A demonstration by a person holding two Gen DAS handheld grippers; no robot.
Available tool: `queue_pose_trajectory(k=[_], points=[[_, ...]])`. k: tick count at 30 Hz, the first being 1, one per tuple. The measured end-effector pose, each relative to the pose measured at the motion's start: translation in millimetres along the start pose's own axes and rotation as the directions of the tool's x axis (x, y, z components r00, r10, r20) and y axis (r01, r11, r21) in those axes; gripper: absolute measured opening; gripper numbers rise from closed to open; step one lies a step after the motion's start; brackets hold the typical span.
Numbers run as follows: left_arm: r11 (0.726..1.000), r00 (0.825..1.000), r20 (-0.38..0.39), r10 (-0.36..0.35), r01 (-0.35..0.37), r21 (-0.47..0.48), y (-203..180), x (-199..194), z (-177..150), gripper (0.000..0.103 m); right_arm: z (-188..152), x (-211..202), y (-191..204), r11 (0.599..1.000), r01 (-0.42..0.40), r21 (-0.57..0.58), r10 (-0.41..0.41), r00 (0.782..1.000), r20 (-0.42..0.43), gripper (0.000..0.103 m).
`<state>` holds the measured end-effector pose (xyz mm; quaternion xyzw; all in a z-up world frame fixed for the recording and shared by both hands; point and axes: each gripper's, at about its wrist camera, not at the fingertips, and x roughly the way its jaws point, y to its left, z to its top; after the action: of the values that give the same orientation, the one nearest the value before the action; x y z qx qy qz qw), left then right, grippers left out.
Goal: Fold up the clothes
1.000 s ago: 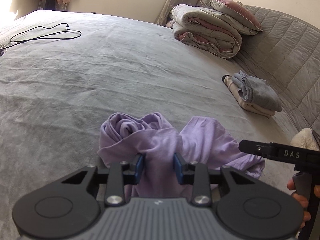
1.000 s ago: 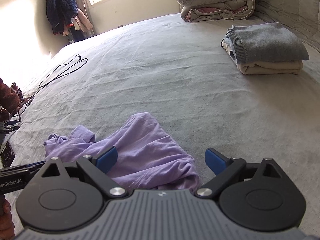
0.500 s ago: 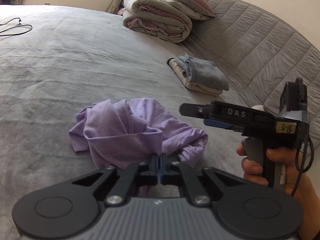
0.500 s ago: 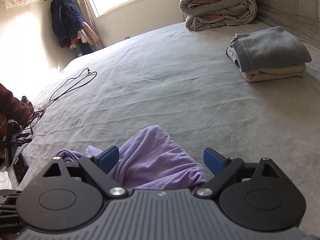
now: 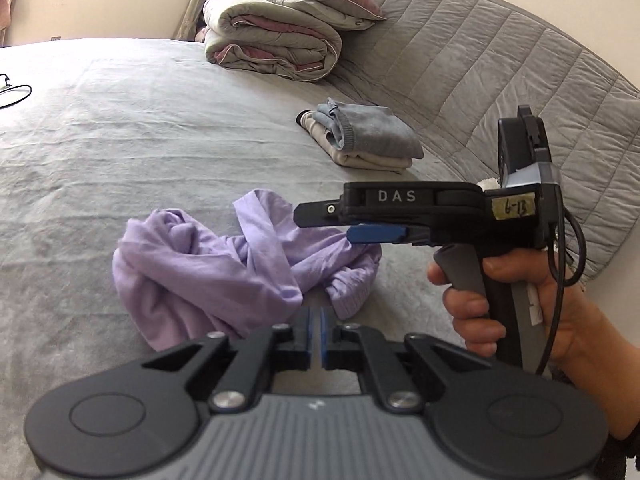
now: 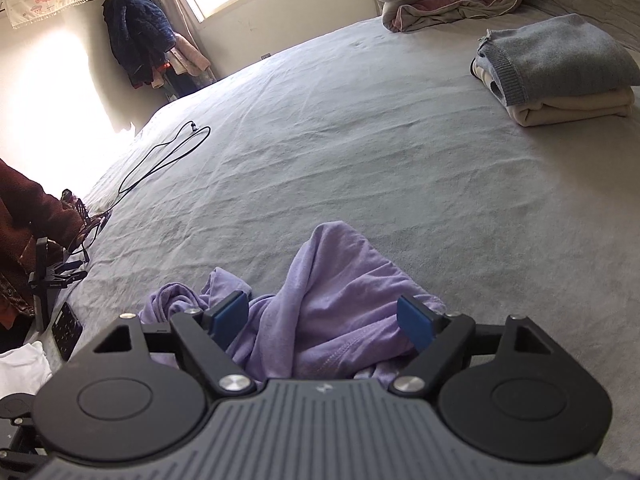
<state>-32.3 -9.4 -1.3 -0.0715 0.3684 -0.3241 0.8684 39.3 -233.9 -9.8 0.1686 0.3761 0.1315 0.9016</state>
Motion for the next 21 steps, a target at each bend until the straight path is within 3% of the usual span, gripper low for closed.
queue_pose_trajectory(k=[5,8,12,17,21], points=[[1.000,1.000,0.012,0.024,-0.024,-0.013,5.8,-4.8,1.5,0.002,-1.6,4.0,1.6,1.000,-0.020,0.021,0.020,1.000,-0.021,0.084],[0.999,0.998,0.036,0.047,-0.046,-0.028,10.6,-12.3,2.1,0.011,-1.9,4.8,2.6,0.999,-0.026,0.028,0.027,0.999,-0.025,0.084],[0.994,0.993,0.073,0.094,-0.090,-0.054,18.6,-22.1,4.1,0.035,-0.6,2.1,0.1,0.998,-0.030,0.047,0.031,0.999,-0.017,0.084],[0.984,0.979,0.121,0.163,-0.153,-0.092,32.0,-28.9,10.6,0.044,0.4,5.0,0.2,0.996,-0.050,0.068,0.052,0.998,-0.023,0.083],[0.970,0.966,0.128,0.225,-0.210,-0.119,43.0,-25.8,16.7,0.044,-1.0,12.8,3.7,0.995,-0.064,0.078,0.067,0.997,-0.046,0.077]])
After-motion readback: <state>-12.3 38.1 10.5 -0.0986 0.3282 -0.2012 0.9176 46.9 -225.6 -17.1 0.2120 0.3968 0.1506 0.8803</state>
